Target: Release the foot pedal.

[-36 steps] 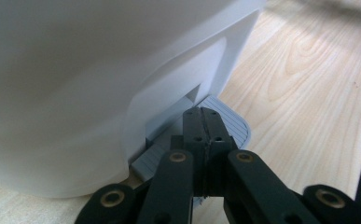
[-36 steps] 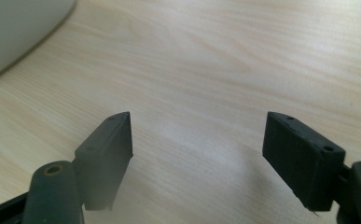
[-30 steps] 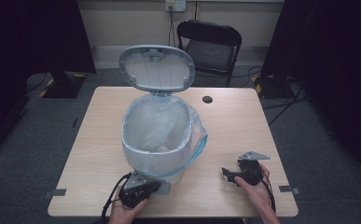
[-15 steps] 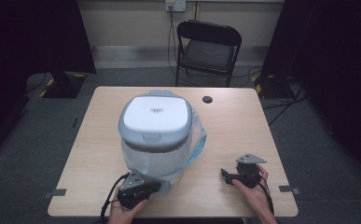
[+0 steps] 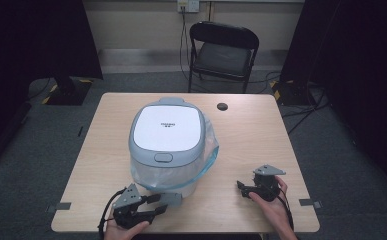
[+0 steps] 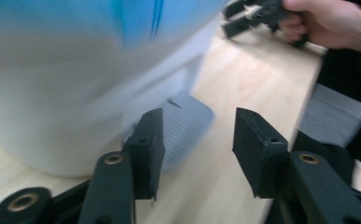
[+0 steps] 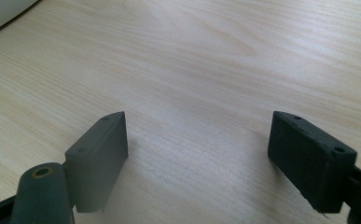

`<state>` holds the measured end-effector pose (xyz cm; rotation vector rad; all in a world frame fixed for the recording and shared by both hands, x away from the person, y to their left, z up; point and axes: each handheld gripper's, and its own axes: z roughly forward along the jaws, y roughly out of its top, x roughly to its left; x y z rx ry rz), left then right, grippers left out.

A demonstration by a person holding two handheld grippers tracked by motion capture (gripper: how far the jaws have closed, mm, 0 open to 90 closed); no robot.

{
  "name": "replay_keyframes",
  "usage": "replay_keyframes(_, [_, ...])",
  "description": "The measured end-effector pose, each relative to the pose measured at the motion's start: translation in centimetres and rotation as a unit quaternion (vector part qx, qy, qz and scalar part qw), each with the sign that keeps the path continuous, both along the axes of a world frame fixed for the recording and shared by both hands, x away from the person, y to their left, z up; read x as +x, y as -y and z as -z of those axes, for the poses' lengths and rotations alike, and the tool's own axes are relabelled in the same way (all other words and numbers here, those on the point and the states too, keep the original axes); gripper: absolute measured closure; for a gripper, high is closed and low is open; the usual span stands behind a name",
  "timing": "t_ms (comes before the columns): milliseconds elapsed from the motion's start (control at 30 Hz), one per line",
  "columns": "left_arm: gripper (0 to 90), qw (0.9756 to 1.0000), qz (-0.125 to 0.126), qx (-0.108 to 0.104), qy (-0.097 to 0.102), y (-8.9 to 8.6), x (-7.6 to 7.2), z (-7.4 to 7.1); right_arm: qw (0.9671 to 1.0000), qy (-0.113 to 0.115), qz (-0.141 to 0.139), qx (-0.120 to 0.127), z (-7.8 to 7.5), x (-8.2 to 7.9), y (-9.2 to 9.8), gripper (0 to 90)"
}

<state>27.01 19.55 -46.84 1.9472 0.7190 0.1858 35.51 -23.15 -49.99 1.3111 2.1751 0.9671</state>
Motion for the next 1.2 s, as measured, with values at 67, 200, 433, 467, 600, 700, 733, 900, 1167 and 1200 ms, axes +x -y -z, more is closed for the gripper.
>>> replay_keyframes(67, [48.6, 0.9999, -0.005, -0.014, -0.002, -1.5, -0.7, 0.0, 1.0000, 0.000, 0.000, 0.000, 0.0, 0.0, 0.0, 19.2])
replay_keyframes(200, [48.2, 0.9993, -0.035, -0.016, 0.000, -3.2, -0.6, -0.1, 1.0000, 0.000, 0.000, 0.000, 0.0, 0.0, 0.0, 19.2])
replay_keyframes(433, [45.0, 0.9941, -0.106, 0.019, 0.008, -6.0, 1.5, -0.2, 1.0000, 0.000, 0.000, 0.000, 0.0, 0.0, 0.0, 19.2])
replay_keyframes(467, [43.1, 0.9905, -0.135, 0.022, 0.000, -6.7, 2.1, -0.2, 1.0000, 0.000, 0.000, 0.000, 0.0, 0.0, 0.0, 19.2])
replay_keyframes(600, [39.8, 0.9843, -0.175, 0.023, -0.006, -7.8, 3.0, -0.2, 1.0000, 0.000, 0.000, 0.000, 0.0, 0.0, 0.0, 19.2])
replay_keyframes(700, [36.7, 0.9798, -0.198, 0.024, -0.013, -8.5, 3.8, -0.1, 1.0000, 0.001, 0.001, -0.001, 0.0, 0.1, 0.0, 19.2])
replay_keyframes(733, [35.4, 0.9772, -0.208, 0.036, -0.018, -8.8, 4.7, 0.0, 1.0000, 0.001, 0.001, -0.001, 0.0, 0.1, 0.0, 19.2])
replay_keyframes(900, [32.1, 0.9656, -0.251, 0.062, -0.025, -9.7, 6.3, 1.2, 1.0000, 0.001, 0.002, -0.001, 0.0, 0.1, 0.0, 19.2])
replay_keyframes(1167, [27.1, 0.9551, -0.276, 0.097, -0.045, -9.9, 7.1, 2.2, 1.0000, 0.001, 0.002, -0.001, 0.0, 0.1, 0.0, 19.2])
replay_keyframes(1200, [25.0, 0.9541, -0.276, 0.106, -0.045, -9.7, 7.1, 2.4, 1.0000, 0.001, 0.002, -0.001, 0.0, 0.1, 0.0, 19.2])
